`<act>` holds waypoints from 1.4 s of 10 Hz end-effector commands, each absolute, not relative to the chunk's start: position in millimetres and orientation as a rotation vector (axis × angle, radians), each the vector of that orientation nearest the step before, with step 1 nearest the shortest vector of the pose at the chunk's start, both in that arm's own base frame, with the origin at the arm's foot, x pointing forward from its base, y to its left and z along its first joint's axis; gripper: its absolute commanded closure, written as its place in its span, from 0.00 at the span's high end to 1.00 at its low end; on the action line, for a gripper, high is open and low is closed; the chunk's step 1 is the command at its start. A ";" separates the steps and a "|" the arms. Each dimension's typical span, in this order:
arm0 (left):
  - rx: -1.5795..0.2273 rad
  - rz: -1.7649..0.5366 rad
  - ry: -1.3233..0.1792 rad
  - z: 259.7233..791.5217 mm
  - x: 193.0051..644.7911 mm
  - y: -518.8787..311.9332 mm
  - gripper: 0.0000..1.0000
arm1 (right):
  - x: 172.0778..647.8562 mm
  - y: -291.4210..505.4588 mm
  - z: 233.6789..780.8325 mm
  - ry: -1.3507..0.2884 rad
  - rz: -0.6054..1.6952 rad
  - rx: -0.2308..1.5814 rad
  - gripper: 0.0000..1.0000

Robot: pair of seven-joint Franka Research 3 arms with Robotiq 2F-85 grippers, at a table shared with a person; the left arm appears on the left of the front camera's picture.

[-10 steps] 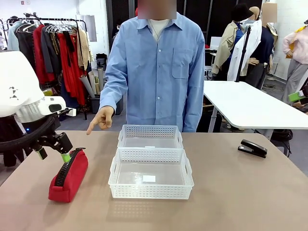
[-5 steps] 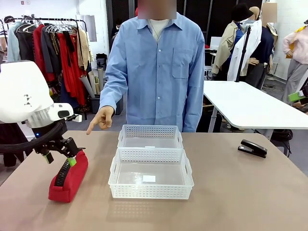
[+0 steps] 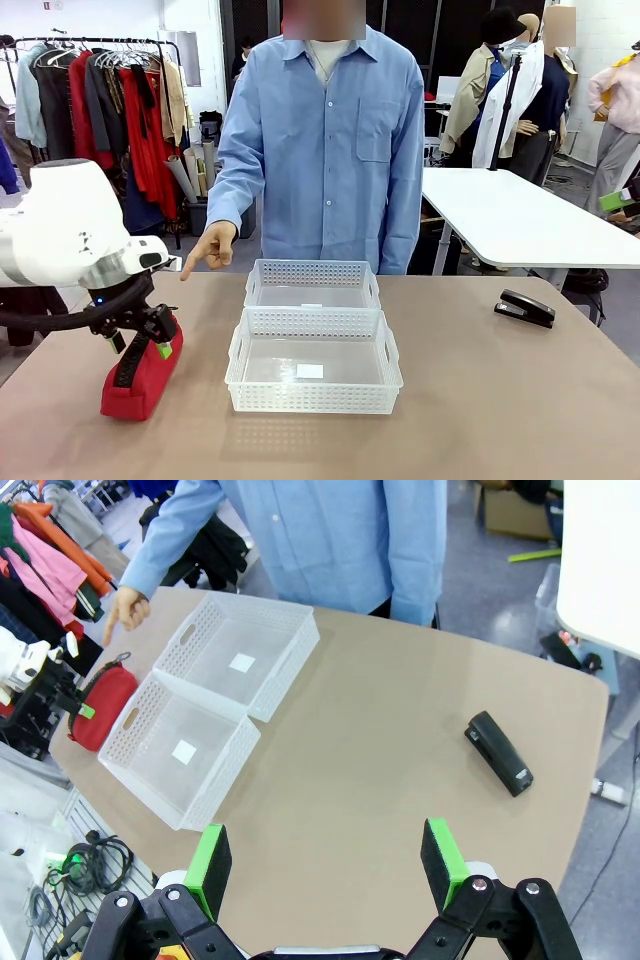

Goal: Distribute items into two baskets.
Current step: Pick up the Pencil pouch that the person points to.

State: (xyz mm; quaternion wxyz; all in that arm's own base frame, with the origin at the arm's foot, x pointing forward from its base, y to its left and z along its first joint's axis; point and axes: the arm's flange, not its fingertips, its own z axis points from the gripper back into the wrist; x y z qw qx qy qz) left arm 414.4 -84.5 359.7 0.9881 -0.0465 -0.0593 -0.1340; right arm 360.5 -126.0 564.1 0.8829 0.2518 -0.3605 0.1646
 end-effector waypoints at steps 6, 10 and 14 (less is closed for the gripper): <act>-0.050 -0.214 -0.127 330.6 421.5 -86.4 0.57 | 360.4 -125.8 564.8 -0.758 0.348 0.538 1.00; -0.048 -0.236 -0.123 335.3 419.4 -85.2 0.00 | 360.4 -125.8 564.8 -0.758 0.348 0.538 1.00; -0.072 -0.253 -0.126 336.6 418.9 -83.2 0.00 | 360.4 -125.8 564.8 -0.758 0.348 0.538 1.00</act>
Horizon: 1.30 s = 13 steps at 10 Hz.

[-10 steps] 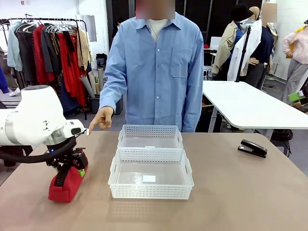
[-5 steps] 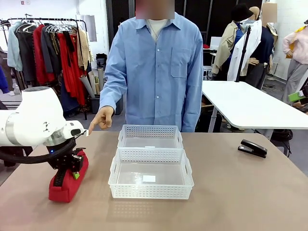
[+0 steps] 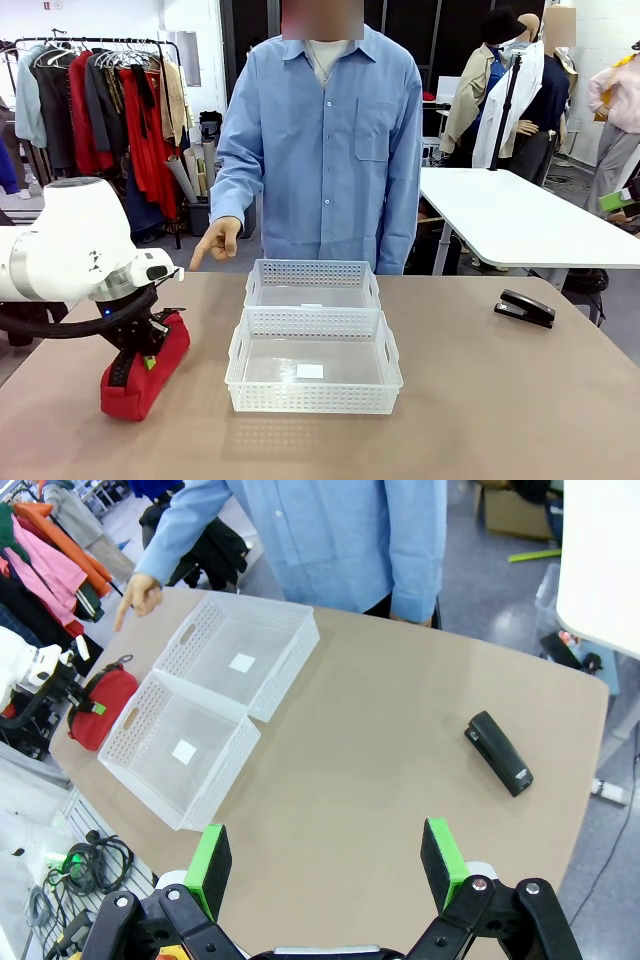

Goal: Distribute items into two baskets.
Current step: Pick up the Pencil pouch that the person points to.

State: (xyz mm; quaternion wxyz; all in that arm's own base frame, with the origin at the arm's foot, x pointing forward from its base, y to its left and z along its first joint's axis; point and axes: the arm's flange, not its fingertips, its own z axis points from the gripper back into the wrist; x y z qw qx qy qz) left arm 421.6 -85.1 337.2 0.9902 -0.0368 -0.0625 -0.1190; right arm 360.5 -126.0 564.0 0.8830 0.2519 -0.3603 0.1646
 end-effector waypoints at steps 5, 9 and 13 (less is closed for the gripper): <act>-0.070 -0.253 -0.106 340.0 420.9 -80.9 0.00 | 360.4 -125.8 564.8 -0.758 0.348 0.538 1.00; -0.015 -0.545 -0.148 419.8 426.9 -64.7 0.00 | 360.4 -125.8 564.8 -0.758 0.348 0.538 1.00; -0.033 -0.781 -0.233 528.0 441.6 -32.9 0.00 | 360.4 -125.8 564.8 -0.758 0.348 0.538 1.00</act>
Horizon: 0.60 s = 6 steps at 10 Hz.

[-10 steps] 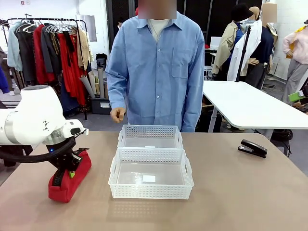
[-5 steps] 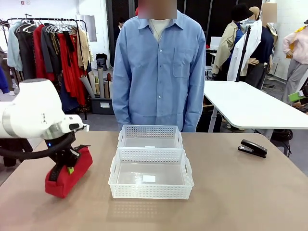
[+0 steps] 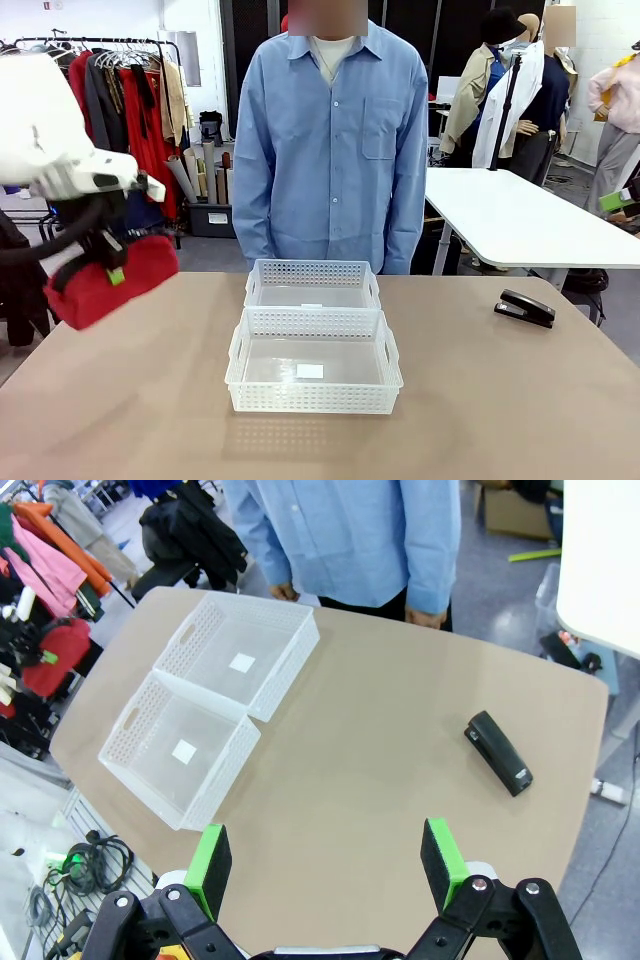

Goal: Distribute items into two baskets.
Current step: Pick up the Pencil pouch that the person points to.

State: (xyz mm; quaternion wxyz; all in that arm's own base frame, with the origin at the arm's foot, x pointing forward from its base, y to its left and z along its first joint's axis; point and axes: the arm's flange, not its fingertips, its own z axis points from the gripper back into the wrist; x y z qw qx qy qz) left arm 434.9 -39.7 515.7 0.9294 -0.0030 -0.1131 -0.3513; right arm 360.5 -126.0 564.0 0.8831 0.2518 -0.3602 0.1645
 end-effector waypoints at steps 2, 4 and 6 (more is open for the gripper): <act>-0.093 -0.955 -0.147 573.0 444.6 -22.1 0.00 | 360.4 -125.8 564.8 -0.758 0.348 0.538 1.00; -0.116 -0.957 -0.136 597.4 442.6 -21.4 0.00 | 360.4 -125.8 564.8 -0.758 0.348 0.538 1.00; -0.120 -0.957 -0.139 604.5 436.9 -25.3 0.00 | 360.4 -125.8 564.8 -0.758 0.348 0.538 1.00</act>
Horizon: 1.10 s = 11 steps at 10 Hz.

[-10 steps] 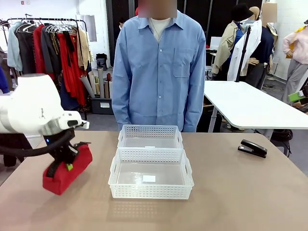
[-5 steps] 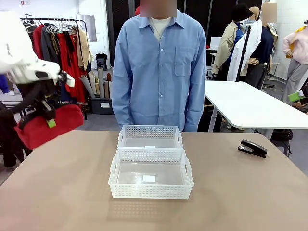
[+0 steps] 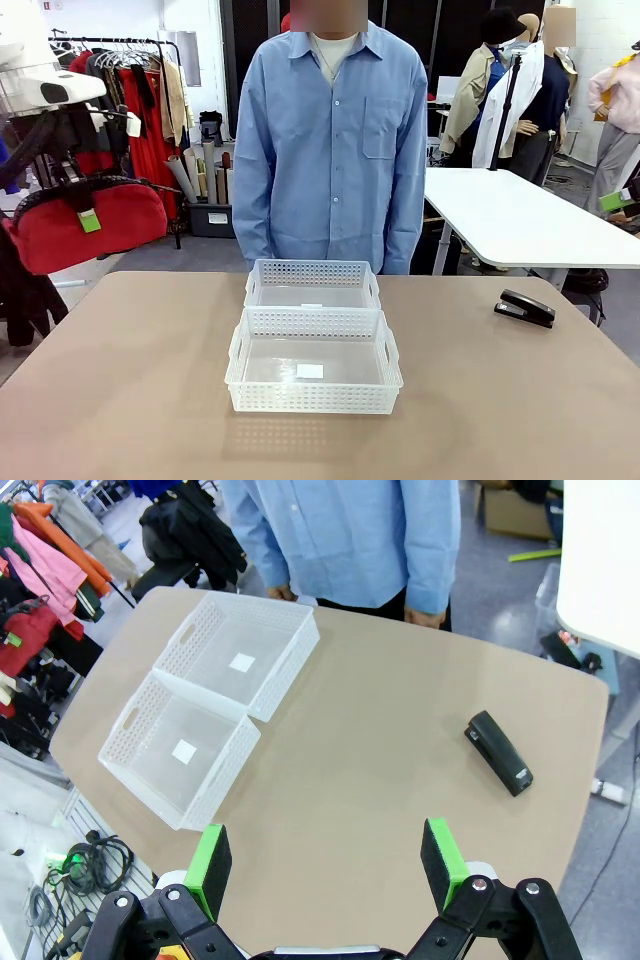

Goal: Distribute items into two baskets.
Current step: Pick up the Pencil pouch that the person points to, then move the picked Pencil pouch towards the Organizing basket indicated by the person, stopping as directed.

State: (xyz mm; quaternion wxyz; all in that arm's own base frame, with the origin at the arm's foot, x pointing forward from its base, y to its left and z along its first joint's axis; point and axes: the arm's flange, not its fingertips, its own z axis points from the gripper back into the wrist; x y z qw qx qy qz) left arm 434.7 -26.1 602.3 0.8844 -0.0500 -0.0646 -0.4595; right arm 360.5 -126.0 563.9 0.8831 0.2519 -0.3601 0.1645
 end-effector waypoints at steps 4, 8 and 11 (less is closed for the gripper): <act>-0.177 -1.009 -0.119 617.3 432.9 -31.9 0.00 | 360.4 -125.8 564.8 -0.758 0.348 0.538 1.00; -0.126 -0.973 -0.131 604.2 432.9 -31.4 0.00 | 360.4 -125.8 564.8 -0.758 0.348 0.538 1.00; -0.126 -0.973 -0.131 604.2 432.9 -31.4 0.00 | 360.4 -125.8 564.8 -0.758 0.348 0.538 1.00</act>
